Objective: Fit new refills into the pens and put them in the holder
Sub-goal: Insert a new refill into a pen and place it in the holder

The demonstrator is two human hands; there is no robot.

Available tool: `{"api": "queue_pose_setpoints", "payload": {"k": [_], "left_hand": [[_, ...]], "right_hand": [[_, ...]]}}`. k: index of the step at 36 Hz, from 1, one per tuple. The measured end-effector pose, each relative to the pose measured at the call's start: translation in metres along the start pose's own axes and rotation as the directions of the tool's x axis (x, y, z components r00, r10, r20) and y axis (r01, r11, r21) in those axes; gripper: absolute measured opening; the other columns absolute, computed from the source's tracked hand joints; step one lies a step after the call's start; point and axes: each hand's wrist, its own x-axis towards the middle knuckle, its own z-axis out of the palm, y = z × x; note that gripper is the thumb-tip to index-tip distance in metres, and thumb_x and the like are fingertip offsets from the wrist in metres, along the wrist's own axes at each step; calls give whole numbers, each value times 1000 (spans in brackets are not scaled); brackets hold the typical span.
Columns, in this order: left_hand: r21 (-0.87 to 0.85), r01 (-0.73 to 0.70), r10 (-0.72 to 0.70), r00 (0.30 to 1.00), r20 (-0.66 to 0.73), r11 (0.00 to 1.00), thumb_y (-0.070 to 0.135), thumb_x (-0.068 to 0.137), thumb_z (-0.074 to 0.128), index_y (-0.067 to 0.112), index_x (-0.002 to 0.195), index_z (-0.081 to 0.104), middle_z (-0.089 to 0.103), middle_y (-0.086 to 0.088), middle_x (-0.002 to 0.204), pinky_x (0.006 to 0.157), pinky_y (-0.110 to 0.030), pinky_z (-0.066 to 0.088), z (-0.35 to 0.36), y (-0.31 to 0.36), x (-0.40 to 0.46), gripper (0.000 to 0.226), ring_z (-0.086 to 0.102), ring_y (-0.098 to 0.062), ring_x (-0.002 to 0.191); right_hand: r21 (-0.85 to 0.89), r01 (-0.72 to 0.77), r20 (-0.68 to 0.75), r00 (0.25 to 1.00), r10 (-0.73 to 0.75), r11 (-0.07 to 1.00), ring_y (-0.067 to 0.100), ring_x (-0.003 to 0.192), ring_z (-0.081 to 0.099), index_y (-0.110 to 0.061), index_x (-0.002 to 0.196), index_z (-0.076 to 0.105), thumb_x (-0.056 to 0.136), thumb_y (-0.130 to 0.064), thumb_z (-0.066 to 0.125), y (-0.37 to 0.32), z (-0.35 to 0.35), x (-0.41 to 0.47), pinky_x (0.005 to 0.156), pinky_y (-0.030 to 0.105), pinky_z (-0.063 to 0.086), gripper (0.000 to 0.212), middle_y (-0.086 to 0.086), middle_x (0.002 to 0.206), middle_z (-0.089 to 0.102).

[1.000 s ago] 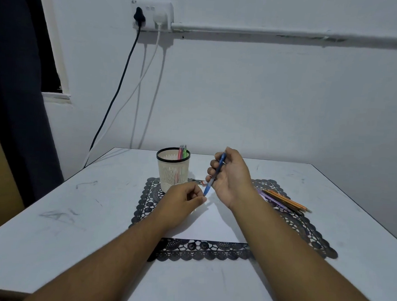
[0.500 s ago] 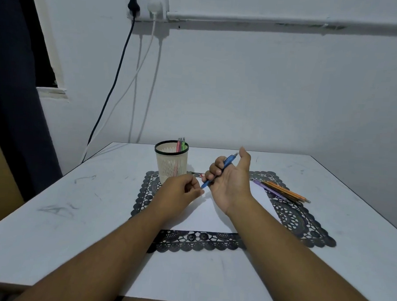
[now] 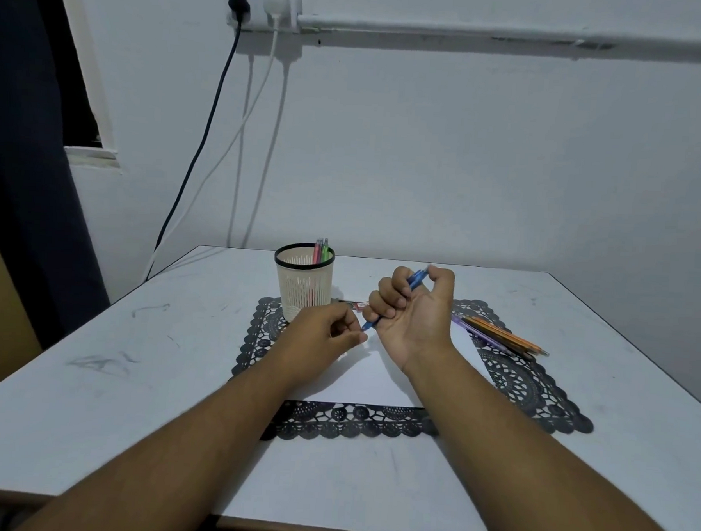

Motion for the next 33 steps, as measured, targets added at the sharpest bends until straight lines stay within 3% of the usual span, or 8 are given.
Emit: {"api": "queue_pose_setpoints", "payload": {"k": [9,17,23,30,33], "left_hand": [[-40,-26,26,1000,1,999,19,90,77,21,76,63,67,-1,73,61,-18,41,-1,1,-2,20,54,-4,63],[-47,-50,50,999,-10,998,14,89,77,26,72,60,61,17,67,60,-13,38,0,1,-1,27,51,1,63],[-44,-69,69,998,-9,997,13,88,79,13,75,64,65,5,70,58,-12,38,-2,7,-4,19,52,1,59],[-39,-81,79,995,-52,996,16,87,81,26,72,63,62,16,64,58,-12,39,-3,9,-4,25,53,1,59],[-42,-82,80,996,-51,996,17,87,80,26,72,63,65,9,67,58,-12,39,-4,9,-5,25,54,0,59]], "right_hand": [[-59,-17,75,997,22,998,18,60,12,-16,62,31,93,-45,33,0,-1,1,58,35,19,42,1,60,19],[-112,-7,144,989,23,994,19,62,10,-17,63,30,81,-47,44,-2,1,0,62,38,12,38,0,60,20],[-138,-45,175,982,69,989,20,63,9,-17,62,32,88,-48,40,-4,-2,2,59,36,16,41,1,60,20],[-101,-61,201,976,81,993,19,62,12,-17,63,32,84,-51,44,-10,-3,2,62,37,15,41,1,63,19],[-99,-64,210,974,84,993,19,62,13,-17,64,31,85,-50,43,-9,-4,2,64,38,14,41,1,62,20]]}}
